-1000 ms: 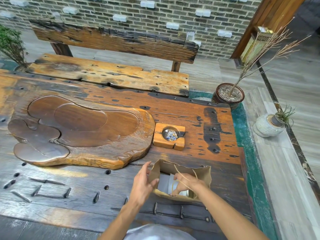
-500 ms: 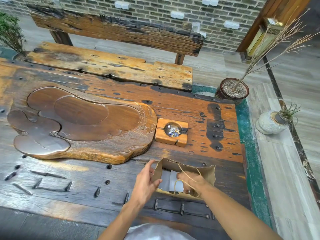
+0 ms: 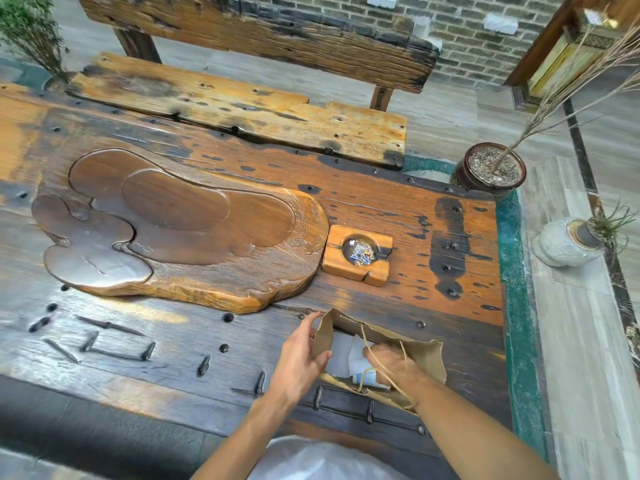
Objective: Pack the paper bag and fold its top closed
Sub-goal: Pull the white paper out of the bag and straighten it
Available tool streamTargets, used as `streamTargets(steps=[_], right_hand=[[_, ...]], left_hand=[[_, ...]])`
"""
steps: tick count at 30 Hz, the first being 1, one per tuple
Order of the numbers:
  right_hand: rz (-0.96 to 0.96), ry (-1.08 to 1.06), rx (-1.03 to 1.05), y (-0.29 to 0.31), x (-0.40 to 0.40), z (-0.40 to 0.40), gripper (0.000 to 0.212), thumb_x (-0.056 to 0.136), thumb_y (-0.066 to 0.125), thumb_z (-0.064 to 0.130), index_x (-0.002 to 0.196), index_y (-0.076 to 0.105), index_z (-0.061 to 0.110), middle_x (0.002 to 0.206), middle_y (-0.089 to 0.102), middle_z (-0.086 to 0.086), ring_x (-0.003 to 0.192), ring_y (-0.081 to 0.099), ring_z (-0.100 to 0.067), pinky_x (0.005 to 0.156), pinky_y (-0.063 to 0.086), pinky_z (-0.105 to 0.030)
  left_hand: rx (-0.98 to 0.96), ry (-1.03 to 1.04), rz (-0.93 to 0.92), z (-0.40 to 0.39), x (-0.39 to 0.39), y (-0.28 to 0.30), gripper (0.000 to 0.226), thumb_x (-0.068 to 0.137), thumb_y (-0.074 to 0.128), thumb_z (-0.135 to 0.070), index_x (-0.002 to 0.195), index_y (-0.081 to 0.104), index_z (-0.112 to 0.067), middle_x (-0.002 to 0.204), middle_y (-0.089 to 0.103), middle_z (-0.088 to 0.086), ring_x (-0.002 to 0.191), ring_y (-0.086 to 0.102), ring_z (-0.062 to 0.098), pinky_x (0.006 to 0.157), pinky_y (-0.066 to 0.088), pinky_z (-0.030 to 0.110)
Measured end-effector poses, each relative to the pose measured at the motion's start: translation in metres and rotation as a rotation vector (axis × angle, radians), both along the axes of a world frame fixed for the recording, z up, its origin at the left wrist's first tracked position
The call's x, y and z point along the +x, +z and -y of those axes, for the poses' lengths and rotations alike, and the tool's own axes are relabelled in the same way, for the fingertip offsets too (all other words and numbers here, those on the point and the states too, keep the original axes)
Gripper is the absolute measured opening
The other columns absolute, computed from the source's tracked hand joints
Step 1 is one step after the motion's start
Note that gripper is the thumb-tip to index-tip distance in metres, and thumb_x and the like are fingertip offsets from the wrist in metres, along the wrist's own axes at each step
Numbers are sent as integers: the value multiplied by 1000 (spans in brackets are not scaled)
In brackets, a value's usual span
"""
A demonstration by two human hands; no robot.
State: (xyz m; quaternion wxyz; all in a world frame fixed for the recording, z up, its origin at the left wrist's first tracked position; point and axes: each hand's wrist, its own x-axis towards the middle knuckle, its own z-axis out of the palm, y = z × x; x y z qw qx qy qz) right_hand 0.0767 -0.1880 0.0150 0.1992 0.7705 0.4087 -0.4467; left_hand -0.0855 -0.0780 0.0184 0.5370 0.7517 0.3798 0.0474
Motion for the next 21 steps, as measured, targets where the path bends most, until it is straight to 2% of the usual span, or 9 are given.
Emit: streamTargets(steps=[1,3,8,15,21], right_hand=[[32,48,-15,-11,4,1,40,92,51,2,132,46,1,135,51,-20,128,49,-34,99,43,-34],[36,91,-18,-21,8,4,40,90,53,5,129,47,4,133,53,-20,125,52,-34,98,45,-39],[20,67,-31,-31,16,7,35,93,48,10,127,53,8,129,57,-17,120,56,-32,94,48,-38],[32,38,-61,-50,18,11,39,89,44,4,125,58,10,127,61,-16,116,59,-32,97,51,-38],[32,41,-10,-26,21,5,35,87,44,-1,117,61,3,119,63,-21,107,63,-35,85,52,-38]], left_hand=[[7,-4,-2,-1,0,0,71,82,73,-15,140,38,-35,100,64,-1,88,62,15,85,52,31],[23,-12,-5,-2,0,1,69,82,72,-15,139,39,-35,96,64,0,87,61,17,86,52,35],[0,-10,8,-1,-2,0,69,81,70,-15,139,39,-37,94,63,0,86,62,17,85,53,37],[3,-10,6,0,-4,2,68,81,70,-16,137,39,-38,95,65,1,86,63,16,84,54,39],[14,-9,5,-1,-5,-4,71,77,74,-27,138,39,-39,99,62,0,91,63,19,88,53,42]])
